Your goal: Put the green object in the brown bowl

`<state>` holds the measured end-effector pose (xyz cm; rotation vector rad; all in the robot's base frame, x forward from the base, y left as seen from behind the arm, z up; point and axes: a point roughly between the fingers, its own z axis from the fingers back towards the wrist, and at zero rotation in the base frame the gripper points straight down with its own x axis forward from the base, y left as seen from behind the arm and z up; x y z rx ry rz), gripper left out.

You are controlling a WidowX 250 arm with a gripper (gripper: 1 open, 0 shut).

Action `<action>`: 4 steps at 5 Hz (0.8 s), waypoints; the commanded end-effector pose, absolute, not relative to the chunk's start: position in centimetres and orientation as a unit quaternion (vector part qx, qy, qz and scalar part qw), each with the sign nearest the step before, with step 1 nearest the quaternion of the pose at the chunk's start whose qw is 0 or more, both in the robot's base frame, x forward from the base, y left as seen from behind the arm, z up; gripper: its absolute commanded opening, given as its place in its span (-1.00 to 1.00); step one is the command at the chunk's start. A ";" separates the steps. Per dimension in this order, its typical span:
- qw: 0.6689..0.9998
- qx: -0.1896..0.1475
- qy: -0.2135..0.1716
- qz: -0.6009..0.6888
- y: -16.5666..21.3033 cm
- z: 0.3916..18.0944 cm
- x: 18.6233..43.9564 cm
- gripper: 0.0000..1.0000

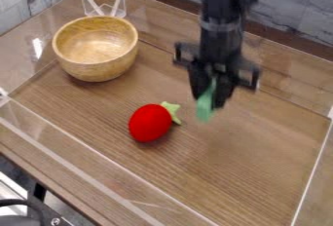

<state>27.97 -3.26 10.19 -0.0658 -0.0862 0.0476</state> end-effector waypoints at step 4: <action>0.978 -0.011 -0.103 0.179 7.6 15.3 28.3 -1.00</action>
